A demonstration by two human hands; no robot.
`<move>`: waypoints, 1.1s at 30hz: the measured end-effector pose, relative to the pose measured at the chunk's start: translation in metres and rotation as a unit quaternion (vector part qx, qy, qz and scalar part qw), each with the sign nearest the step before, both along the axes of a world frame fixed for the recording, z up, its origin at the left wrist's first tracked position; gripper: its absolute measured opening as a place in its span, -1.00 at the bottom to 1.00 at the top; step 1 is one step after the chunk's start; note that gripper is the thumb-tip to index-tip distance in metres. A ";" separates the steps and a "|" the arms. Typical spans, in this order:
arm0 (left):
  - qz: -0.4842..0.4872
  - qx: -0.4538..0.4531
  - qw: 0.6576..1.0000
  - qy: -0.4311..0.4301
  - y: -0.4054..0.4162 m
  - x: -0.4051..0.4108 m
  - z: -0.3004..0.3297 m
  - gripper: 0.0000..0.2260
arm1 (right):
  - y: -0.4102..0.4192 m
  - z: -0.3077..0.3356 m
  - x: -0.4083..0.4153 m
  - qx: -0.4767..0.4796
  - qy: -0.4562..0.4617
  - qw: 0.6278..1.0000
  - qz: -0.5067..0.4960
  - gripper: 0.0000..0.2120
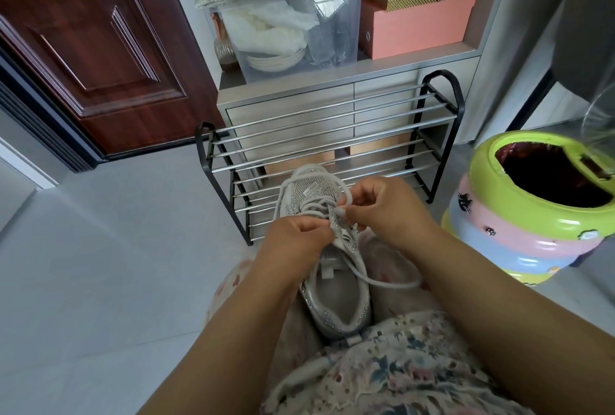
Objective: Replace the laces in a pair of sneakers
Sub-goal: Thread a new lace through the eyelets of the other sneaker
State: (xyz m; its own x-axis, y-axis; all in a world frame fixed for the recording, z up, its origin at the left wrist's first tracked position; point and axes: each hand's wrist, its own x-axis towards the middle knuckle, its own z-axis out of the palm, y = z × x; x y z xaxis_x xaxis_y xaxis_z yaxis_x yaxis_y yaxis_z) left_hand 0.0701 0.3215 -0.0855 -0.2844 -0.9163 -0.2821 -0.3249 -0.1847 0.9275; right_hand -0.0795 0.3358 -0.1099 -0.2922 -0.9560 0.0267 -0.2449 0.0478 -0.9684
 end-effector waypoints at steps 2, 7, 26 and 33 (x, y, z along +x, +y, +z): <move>0.002 -0.002 1.000 -0.007 0.000 0.000 0.000 -0.80 | 0.000 0.000 0.001 -0.008 0.001 1.000 -0.006 -0.87; 0.000 -0.004 1.000 -0.021 -0.001 0.000 -0.001 -0.83 | -0.001 -0.005 0.002 0.005 0.060 0.998 -0.013 -0.86; -0.003 -0.006 0.999 -0.032 -0.005 -0.001 -0.008 -0.75 | 0.003 -0.008 -0.005 0.092 -0.215 0.962 0.144 -0.58; -0.043 -0.072 0.994 -0.068 -0.005 -0.003 -0.015 -0.77 | 0.002 -0.013 -0.010 0.096 -0.261 0.946 0.164 -0.53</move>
